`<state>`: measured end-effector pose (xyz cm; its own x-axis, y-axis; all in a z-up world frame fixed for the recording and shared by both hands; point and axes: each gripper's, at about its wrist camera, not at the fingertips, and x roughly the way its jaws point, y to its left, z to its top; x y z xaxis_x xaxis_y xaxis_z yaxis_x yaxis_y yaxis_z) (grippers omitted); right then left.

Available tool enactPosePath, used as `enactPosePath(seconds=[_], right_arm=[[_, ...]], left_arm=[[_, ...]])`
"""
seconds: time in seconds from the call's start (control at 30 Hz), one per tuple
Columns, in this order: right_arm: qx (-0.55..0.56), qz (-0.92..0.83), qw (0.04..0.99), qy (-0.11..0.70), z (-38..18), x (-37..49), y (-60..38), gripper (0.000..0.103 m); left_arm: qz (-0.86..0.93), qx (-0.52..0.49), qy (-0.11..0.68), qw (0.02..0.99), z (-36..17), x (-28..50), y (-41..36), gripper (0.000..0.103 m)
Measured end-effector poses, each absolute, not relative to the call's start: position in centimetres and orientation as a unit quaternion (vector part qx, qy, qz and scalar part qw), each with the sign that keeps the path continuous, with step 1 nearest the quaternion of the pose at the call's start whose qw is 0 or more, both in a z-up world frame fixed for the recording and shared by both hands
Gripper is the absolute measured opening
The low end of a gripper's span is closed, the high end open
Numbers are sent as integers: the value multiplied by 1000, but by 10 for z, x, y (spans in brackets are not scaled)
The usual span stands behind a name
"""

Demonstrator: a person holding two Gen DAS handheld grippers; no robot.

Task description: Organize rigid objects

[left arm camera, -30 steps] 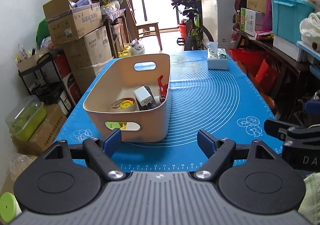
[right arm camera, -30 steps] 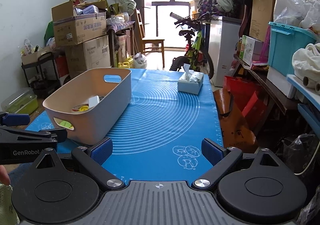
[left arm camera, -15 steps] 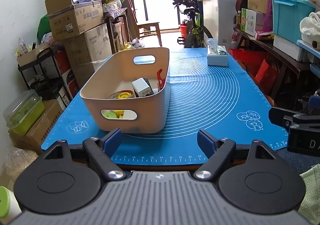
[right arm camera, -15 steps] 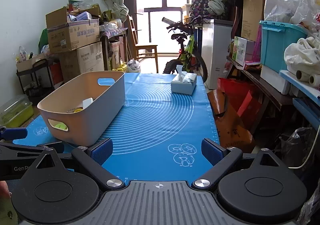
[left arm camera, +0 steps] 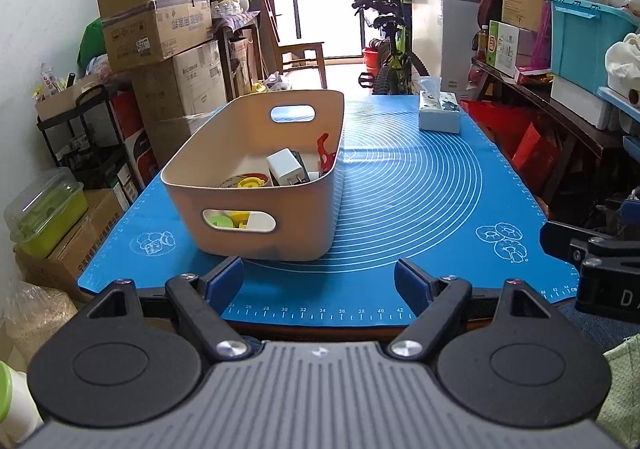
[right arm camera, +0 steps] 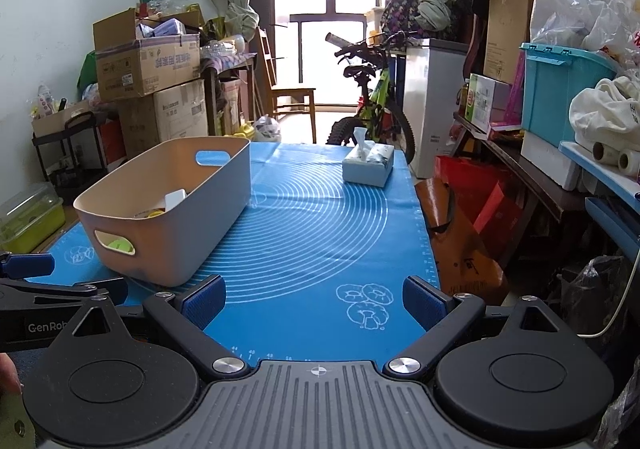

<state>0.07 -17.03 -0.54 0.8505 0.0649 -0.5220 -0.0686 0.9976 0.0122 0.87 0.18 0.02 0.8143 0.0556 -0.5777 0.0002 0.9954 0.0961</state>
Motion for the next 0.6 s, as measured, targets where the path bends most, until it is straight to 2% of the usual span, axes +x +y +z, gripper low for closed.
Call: enactPosePath(seconds=[0.6], right_arm=[[-6, 35, 962, 270, -6, 1, -168, 95]], left_arm=[[10, 46, 303, 952, -1, 9, 2, 83]])
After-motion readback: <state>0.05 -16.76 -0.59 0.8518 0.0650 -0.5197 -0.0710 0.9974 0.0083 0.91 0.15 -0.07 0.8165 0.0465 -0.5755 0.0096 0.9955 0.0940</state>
